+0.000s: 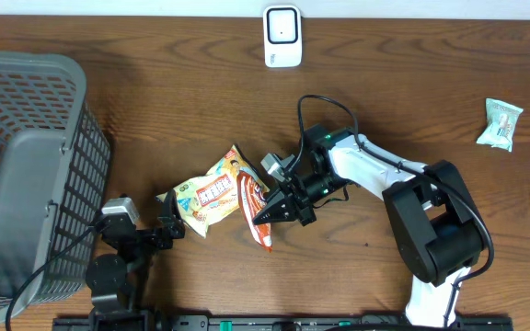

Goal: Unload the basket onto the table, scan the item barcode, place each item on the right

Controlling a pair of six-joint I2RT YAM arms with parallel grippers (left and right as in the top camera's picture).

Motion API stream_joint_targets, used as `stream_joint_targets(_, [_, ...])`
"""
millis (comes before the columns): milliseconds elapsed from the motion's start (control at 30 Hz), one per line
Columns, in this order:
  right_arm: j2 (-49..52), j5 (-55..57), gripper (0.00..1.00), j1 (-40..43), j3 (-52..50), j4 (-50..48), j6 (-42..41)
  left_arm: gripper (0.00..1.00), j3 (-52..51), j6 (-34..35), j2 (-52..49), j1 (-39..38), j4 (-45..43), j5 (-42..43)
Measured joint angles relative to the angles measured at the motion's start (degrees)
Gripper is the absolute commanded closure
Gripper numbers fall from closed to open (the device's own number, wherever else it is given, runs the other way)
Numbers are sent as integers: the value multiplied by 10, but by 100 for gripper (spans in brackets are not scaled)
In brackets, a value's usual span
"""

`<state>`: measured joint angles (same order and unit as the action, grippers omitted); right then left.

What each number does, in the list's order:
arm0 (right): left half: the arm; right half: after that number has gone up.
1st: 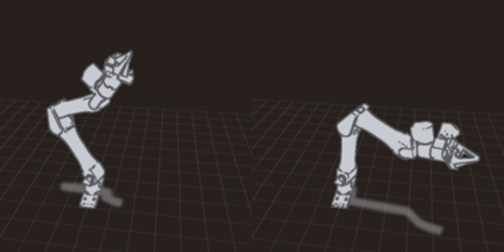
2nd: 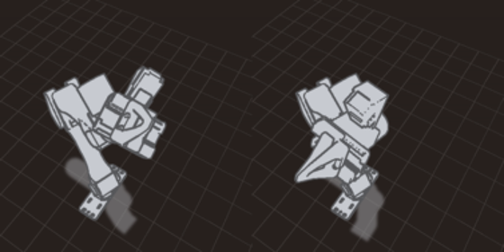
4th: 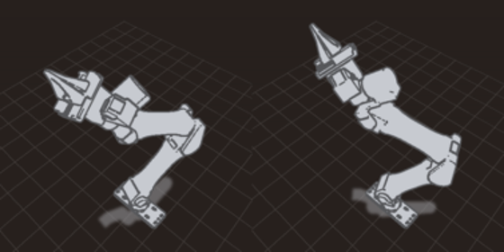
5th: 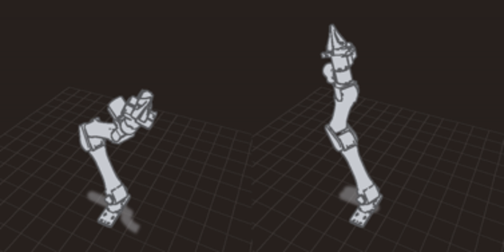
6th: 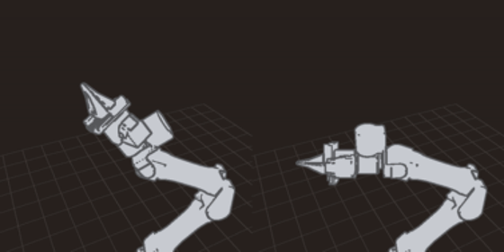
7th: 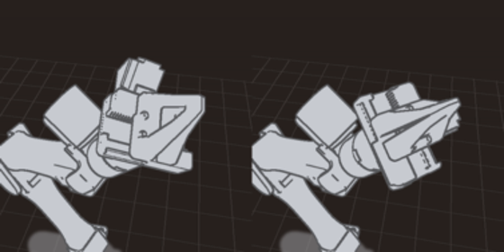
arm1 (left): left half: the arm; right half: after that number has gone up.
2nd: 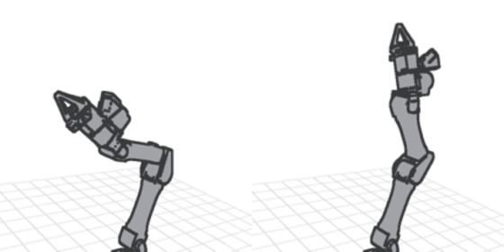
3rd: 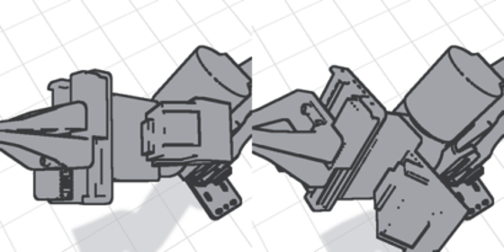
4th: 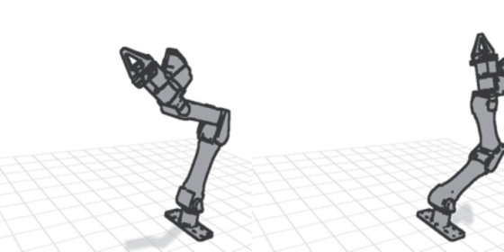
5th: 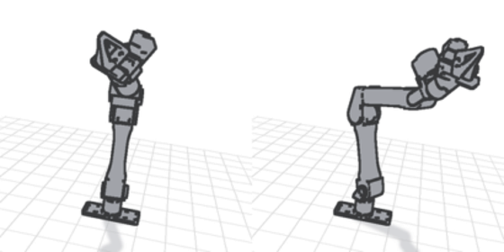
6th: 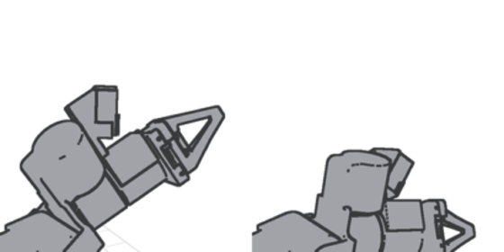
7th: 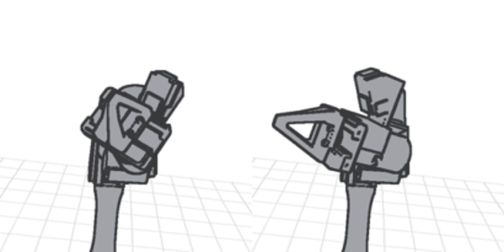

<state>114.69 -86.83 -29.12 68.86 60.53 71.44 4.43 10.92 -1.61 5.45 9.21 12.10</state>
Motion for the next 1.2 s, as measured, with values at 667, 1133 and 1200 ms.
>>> stream_joint_targets(667, [0,-2,99,0,0,31,1,2,0,0,0,0,0,0])
stream_joint_targets(1133, [0,-1,99,42,9,37,-67,2,0,0,0,0,0,0])
stream_joint_targets(1200, [0,10,99,69,28,36,-98,2,0,0,0,0,0,0])
